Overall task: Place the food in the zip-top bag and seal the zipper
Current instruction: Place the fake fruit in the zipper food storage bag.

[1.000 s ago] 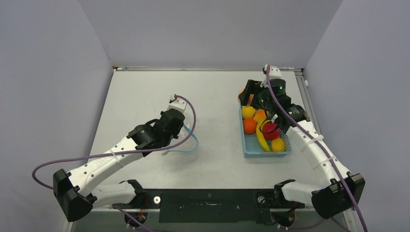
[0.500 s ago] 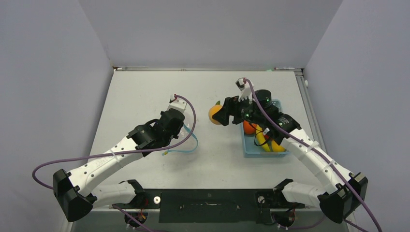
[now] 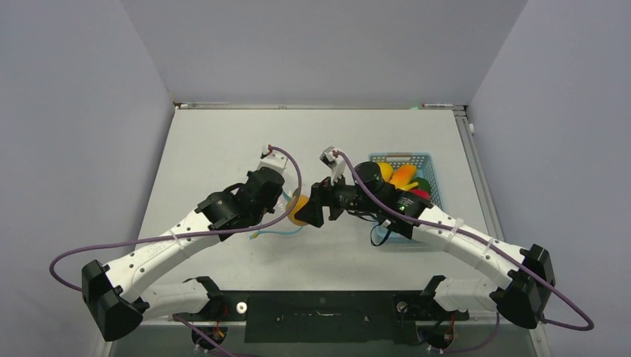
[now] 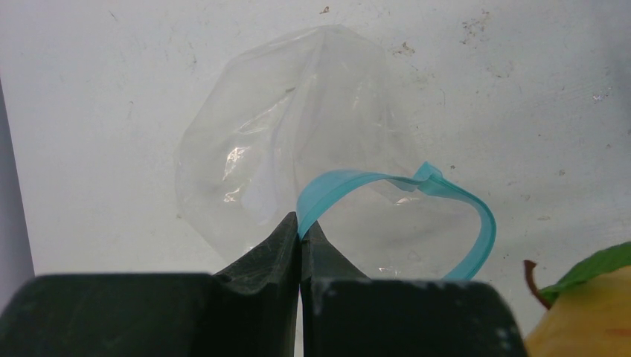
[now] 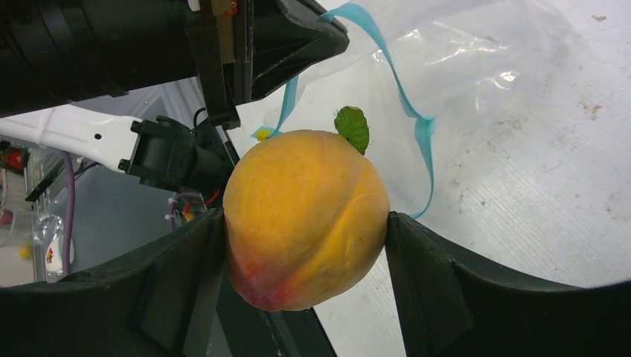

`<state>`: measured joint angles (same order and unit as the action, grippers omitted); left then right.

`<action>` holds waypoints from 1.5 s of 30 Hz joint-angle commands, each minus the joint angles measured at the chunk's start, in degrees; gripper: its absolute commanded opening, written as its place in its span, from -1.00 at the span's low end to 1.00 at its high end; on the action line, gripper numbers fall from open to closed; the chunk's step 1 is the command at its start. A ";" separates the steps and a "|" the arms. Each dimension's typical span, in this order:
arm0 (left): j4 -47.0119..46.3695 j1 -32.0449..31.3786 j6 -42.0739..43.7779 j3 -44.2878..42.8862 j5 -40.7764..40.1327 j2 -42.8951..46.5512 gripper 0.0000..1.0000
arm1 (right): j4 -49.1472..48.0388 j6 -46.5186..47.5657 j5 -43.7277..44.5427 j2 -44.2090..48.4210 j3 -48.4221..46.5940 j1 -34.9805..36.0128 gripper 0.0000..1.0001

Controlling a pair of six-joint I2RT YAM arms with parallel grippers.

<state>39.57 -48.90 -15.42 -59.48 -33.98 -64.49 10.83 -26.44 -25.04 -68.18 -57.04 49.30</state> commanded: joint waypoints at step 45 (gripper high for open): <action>-2.84 0.48 -0.56 -0.39 1.15 2.40 -1.00 | -19.86 -8.81 22.25 -16.19 -0.92 10.63 0.88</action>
<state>39.55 -48.73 -15.44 -59.46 -32.91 -63.57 -6.04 -35.18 -5.34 -87.66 -56.23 59.35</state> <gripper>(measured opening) 0.002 0.949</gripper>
